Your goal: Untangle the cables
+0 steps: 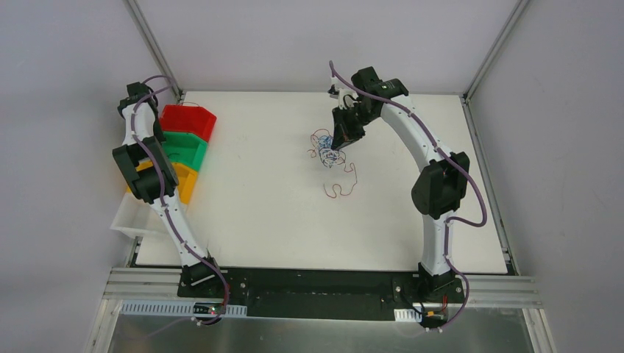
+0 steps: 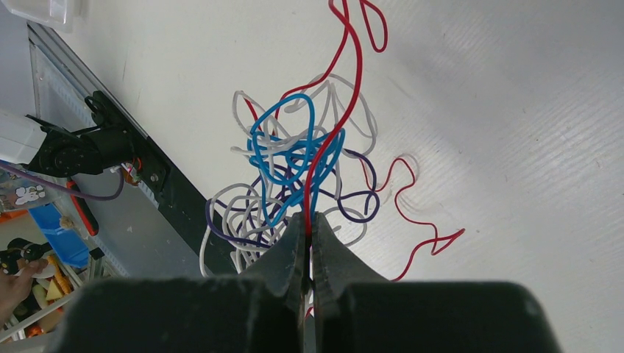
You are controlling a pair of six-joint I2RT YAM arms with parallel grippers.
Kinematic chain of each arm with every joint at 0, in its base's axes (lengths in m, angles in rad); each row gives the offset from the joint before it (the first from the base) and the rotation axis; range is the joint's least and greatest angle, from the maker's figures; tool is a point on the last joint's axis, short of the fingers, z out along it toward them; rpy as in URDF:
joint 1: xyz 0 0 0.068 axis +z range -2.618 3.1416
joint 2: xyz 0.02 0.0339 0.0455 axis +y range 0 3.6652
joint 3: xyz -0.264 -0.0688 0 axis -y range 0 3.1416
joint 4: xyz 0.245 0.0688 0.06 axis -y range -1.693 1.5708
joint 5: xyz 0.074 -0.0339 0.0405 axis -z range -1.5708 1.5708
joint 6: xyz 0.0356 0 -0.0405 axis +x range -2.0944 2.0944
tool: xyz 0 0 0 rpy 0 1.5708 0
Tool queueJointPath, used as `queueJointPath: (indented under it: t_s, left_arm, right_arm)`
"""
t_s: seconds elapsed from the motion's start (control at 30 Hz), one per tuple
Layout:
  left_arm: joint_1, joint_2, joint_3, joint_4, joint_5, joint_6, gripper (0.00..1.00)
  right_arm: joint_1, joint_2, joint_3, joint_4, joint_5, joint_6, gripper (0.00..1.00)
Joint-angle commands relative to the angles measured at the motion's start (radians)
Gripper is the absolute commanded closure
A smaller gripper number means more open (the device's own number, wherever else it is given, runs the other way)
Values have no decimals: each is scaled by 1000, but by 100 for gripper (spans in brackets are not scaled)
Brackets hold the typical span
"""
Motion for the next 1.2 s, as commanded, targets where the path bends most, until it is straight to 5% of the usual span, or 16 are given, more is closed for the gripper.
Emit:
queueJointPath:
  t_s: [0.0,1.17]
  left_arm:
    - [-2,-17,31,-4,37,13,100]
    - [-203,-238,-206,21,79,10,100]
  right_arm:
    - [-5,-58,0,-20,4,-12,100]
    - [-20,-60,5,-20,1,-19,100]
